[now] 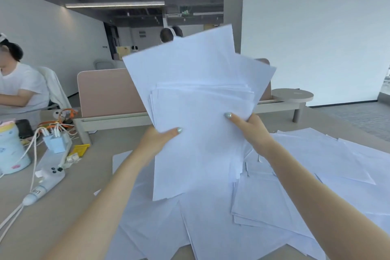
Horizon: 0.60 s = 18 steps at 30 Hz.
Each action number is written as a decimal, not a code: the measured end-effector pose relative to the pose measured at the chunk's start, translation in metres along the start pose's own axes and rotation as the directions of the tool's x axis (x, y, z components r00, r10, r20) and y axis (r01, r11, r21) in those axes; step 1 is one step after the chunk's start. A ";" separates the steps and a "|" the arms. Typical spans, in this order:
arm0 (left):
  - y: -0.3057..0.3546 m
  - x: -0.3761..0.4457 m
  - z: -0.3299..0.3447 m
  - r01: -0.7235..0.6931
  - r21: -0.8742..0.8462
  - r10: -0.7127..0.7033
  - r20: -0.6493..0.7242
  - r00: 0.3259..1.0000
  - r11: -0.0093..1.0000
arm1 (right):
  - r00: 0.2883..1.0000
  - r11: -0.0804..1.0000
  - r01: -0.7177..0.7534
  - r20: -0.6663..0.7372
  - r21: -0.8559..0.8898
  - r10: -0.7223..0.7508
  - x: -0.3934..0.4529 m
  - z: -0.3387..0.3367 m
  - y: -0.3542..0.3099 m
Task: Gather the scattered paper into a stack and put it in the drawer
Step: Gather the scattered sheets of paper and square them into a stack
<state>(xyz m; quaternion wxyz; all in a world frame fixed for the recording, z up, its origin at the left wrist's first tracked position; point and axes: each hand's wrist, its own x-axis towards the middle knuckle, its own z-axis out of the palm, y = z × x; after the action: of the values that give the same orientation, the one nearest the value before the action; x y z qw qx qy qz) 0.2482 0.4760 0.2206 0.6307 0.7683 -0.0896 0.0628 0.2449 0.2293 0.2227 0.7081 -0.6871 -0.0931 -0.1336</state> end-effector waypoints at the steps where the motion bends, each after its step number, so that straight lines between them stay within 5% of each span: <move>1: -0.007 -0.004 0.002 0.019 0.004 -0.019 0.001 1.000 1.000 | 0.999 0.999 -0.037 0.004 0.000 0.037 -0.003 0.001 0.012; 7: -0.015 -0.010 0.003 0.037 -0.072 -0.044 -0.098 0.994 0.997 | 0.986 0.986 -0.166 0.015 -0.006 0.166 -0.012 0.004 0.040; 18: 0.009 -0.003 -0.017 -0.195 -0.219 0.145 -0.226 0.963 0.956 | 0.992 0.992 0.114 -0.058 0.053 -0.111 -0.001 0.021 -0.022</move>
<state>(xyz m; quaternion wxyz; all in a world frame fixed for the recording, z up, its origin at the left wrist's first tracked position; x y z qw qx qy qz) 0.2440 0.4908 0.2320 0.7166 0.6655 -0.0962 0.1856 0.2384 0.2496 0.2438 0.7208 -0.6566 -0.1161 -0.1894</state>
